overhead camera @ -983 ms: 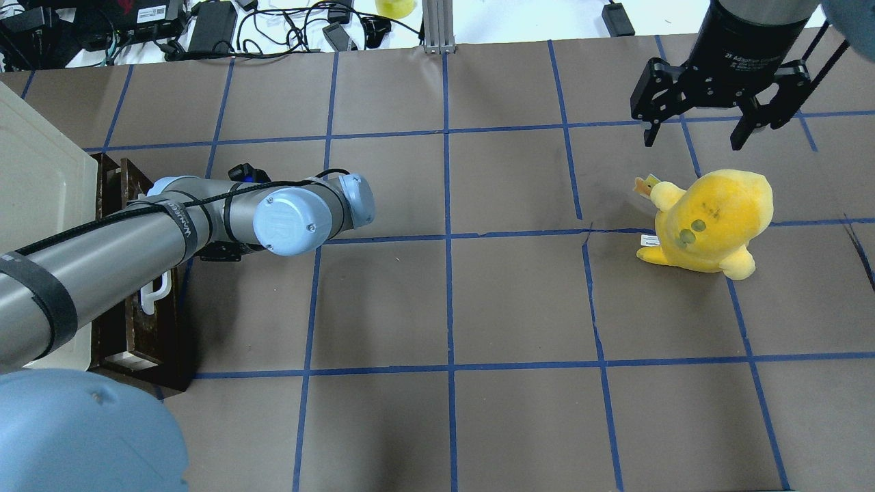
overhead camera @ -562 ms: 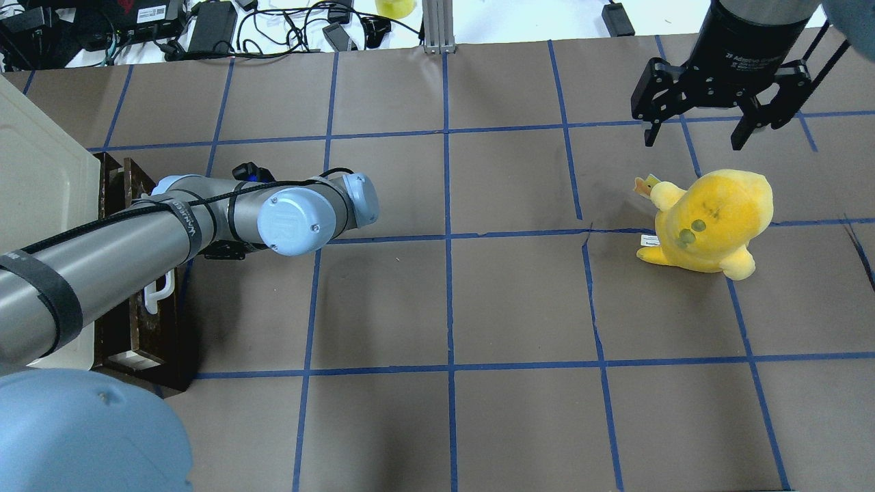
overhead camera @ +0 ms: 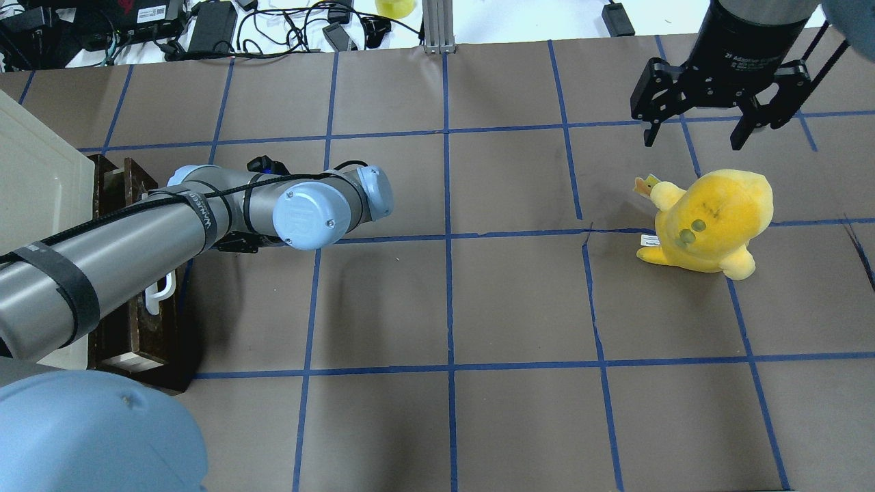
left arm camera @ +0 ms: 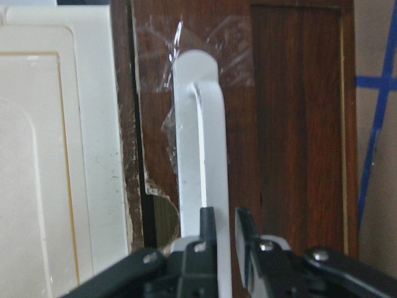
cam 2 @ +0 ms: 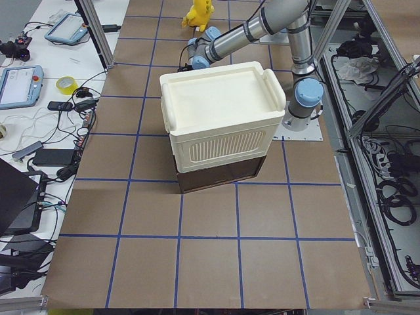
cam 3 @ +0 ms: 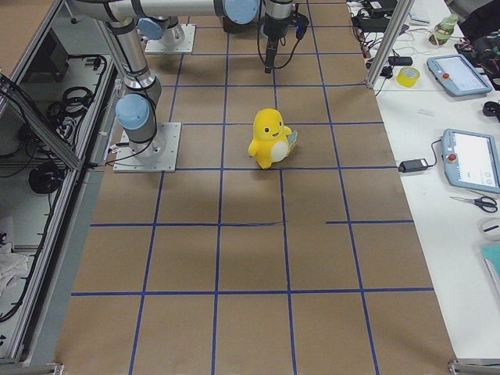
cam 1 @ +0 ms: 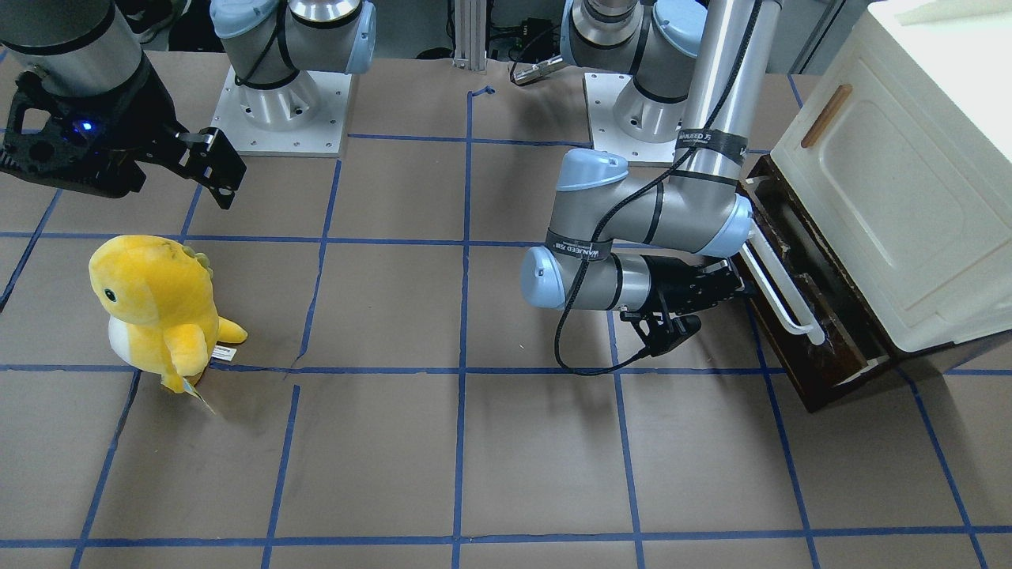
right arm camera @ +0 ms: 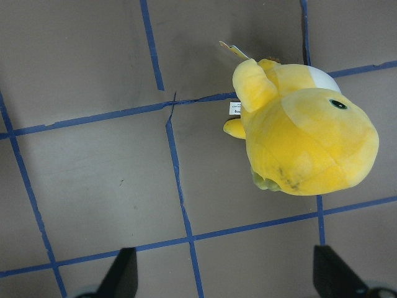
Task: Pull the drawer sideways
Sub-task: 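Pull the wooden drawer out of the white cabinet with the left gripper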
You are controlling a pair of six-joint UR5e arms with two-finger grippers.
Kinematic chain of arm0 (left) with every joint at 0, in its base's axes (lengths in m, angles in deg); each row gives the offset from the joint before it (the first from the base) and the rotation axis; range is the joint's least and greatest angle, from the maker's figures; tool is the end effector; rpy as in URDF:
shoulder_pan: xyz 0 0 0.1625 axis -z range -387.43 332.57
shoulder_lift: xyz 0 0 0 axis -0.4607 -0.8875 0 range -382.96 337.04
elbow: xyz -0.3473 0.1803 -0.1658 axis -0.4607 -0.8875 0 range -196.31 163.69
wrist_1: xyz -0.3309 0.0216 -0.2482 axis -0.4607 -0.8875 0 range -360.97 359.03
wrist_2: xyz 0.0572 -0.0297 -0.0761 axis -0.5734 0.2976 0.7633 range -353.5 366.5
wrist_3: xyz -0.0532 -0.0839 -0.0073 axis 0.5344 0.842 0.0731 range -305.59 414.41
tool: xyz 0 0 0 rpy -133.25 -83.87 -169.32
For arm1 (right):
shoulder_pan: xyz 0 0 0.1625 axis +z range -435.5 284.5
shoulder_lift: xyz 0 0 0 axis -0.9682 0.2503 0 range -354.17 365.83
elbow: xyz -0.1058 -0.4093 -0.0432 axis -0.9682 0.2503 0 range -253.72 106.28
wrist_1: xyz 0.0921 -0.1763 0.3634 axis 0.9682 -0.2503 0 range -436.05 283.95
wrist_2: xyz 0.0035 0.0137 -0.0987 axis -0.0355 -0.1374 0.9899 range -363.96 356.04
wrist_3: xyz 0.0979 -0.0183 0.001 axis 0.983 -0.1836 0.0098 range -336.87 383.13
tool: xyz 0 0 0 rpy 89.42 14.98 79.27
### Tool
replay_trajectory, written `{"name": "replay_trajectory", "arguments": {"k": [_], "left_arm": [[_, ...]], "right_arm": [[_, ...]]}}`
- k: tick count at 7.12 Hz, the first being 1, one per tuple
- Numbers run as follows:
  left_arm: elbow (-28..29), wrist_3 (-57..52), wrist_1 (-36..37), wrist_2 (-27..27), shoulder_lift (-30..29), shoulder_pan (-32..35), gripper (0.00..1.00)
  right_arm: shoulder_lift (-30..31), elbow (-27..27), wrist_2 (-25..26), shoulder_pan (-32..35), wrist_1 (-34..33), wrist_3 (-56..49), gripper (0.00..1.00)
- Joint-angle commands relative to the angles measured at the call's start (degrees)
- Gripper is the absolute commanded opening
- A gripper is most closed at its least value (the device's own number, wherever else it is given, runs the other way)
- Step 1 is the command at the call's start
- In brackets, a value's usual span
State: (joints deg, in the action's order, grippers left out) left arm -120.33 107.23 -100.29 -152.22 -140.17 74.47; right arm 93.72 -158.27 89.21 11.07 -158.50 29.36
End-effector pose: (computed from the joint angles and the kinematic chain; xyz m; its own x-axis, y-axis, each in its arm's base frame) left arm -0.1478 -0.5051 0.1820 -0.2293 -0.0247 -0.9731 -0.0856 0.9963 -0.0051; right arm 0.0977 -0.5061 0.5035 -0.9845 0.1635 0.0627 0.1676 0.9836 0.0670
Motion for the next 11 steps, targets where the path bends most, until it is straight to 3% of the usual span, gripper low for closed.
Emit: {"name": "replay_trajectory", "arguments": {"k": [1, 2, 3, 4, 5, 7, 8, 9, 10, 11], "left_arm": [[0.3, -0.1, 0.0, 0.0, 0.0, 0.3, 0.00], [0.5, -0.1, -0.6, -0.6, 0.1, 0.3, 0.37], [-0.3, -0.1, -0.7, -0.9, 0.6, 0.1, 0.48], [-0.4, -0.1, -1.7, -1.1, 0.8, -0.2, 0.69], [-0.6, 0.0, -1.8, -1.0, 0.8, -0.6, 0.80], [-2.7, 0.3, -1.9, -1.0, 2.2, -3.5, 0.80], [-3.2, 1.0, -1.8, -1.0, 2.2, -3.6, 0.75], [-2.9, 1.0, -1.8, -1.1, 1.8, -3.6, 0.61], [-2.6, 1.0, -1.8, -1.0, 1.5, -3.4, 0.59], [-2.6, 1.0, -1.8, -1.1, 2.1, -3.4, 0.35]], "right_arm": [[0.0, 0.0, 0.0, 0.0, 0.0, 0.0, 1.00], [0.0, 0.0, 0.0, 0.0, 0.0, 0.0, 1.00], [0.0, 0.0, 0.0, 0.0, 0.0, 0.0, 1.00], [0.0, 0.0, 0.0, 0.0, 0.0, 0.0, 1.00], [0.0, 0.0, 0.0, 0.0, 0.0, 0.0, 1.00], [0.0, 0.0, 0.0, 0.0, 0.0, 0.0, 1.00], [0.0, 0.0, 0.0, -0.1, 0.0, 0.0, 1.00], [0.0, 0.0, 0.0, -0.1, 0.0, 0.0, 1.00], [0.0, 0.0, 0.0, 0.0, 0.0, 0.0, 1.00], [0.0, 0.0, 0.0, 0.0, 0.0, 0.0, 1.00]]}}
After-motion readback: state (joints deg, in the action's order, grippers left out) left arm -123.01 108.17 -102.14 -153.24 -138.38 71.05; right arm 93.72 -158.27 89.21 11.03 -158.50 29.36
